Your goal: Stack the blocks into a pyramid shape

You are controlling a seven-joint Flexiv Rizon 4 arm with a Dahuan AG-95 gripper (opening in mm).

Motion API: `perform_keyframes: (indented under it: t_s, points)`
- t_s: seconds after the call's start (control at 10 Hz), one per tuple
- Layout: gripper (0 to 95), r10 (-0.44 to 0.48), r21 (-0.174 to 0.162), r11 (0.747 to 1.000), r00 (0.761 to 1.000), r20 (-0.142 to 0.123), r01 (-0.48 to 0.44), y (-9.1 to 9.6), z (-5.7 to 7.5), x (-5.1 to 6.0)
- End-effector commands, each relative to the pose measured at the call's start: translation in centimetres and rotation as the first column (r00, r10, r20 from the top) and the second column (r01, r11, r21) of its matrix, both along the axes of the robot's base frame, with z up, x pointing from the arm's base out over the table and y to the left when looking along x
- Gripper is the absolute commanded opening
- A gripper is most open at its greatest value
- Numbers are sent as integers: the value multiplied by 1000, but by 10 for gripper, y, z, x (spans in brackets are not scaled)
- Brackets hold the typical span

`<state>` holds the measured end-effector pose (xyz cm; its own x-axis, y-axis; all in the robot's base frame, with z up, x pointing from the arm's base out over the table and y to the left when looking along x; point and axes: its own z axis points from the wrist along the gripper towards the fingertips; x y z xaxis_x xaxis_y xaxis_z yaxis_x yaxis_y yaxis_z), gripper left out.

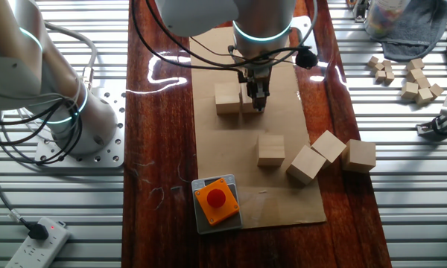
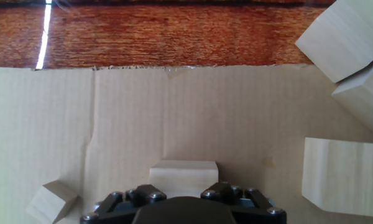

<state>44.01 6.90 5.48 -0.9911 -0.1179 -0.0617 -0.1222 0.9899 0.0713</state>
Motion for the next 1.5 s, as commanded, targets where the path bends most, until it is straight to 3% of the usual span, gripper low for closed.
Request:
perform_keyframes:
  t_s: [0.1, 0.3, 0.4, 1.1, 1.5]
  points:
    - [760, 4, -1, 1000, 1000, 0, -4, 0, 0, 0]
    - [760, 6, -2, 1000, 1000, 1, -6, 0, 0, 0]
    - [950, 6, -3, 1000, 1000, 2, -6, 0, 2, 0]
    - [950, -8, -13, 1000, 1000, 6, 8, -7, 20, 1]
    - [950, 4, -19, 1000, 1000, 5, -4, -43, 36, 12]
